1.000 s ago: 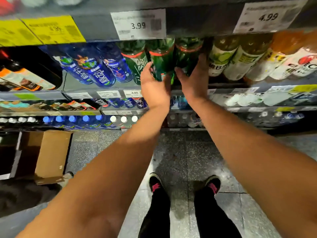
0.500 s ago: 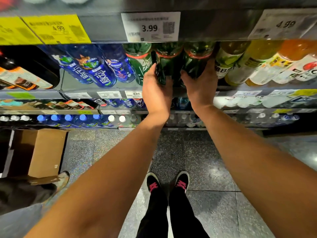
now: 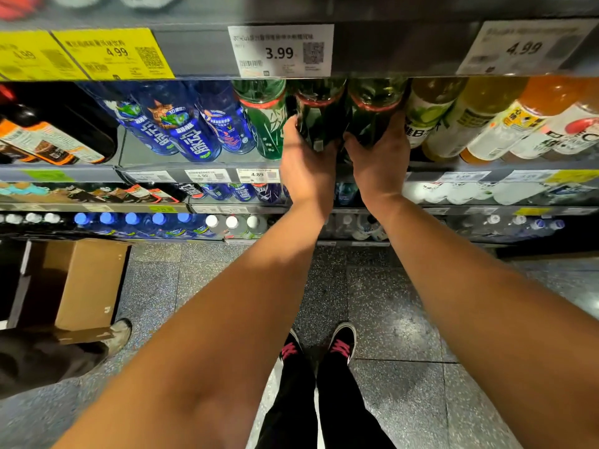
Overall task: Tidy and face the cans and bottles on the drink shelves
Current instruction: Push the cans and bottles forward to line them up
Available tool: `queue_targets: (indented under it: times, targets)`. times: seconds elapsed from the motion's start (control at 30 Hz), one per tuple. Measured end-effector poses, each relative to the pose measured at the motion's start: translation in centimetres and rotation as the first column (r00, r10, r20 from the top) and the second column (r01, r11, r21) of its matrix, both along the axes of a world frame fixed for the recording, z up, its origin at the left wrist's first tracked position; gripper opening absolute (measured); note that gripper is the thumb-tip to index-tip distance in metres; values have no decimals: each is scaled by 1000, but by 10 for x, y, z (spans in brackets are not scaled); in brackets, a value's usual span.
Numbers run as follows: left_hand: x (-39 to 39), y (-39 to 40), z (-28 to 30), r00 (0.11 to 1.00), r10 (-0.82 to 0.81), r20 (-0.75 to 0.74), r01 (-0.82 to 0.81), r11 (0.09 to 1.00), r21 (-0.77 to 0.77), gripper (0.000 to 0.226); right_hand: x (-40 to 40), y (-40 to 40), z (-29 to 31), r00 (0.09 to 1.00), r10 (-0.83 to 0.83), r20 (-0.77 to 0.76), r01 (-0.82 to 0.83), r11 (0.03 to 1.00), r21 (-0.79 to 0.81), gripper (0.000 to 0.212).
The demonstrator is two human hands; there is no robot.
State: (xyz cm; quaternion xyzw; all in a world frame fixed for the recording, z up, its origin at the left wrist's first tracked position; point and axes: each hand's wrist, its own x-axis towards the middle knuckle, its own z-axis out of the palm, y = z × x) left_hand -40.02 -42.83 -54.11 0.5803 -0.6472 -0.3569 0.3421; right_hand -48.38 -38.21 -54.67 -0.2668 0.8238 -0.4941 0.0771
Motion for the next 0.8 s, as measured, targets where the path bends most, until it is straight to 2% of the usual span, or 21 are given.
queue_targets:
  times: [0.13, 0.3, 0.53, 0.6, 0.67, 0.73, 0.8]
  targets:
    - [-6, -8, -4, 999, 34, -18, -34, 999, 42, 47, -3, 2, 2, 1000, 29, 8, -29, 1000, -1, 74]
    - [0, -4, -9, 999, -27, 28, 27, 1000, -14, 51, -5, 5, 2, 998, 55, 11, -55, 998, -20, 71]
    - [6, -10, -8, 996, -90, 20, 90, 996, 11, 50, -8, 6, -1, 997, 71, 17, -71, 997, -2, 71]
    - [21, -8, -6, 996, -88, 16, 88, 996, -32, 40, -8, 6, -2, 997, 75, 14, -75, 997, -12, 70]
    - [39, -9, -8, 999, 17, -32, -21, 991, -132, 36, -7, 7, -3, 997, 82, 14, -81, 996, -19, 71]
    - [50, -15, -11, 993, 107, -52, -114, 980, -163, 47, -7, 6, -4, 996, 77, 33, -76, 997, -25, 72]
    - [51, -24, -13, 995, 96, 11, -95, 991, -92, 68, -7, 5, -7, 997, 70, 45, -69, 997, -31, 74]
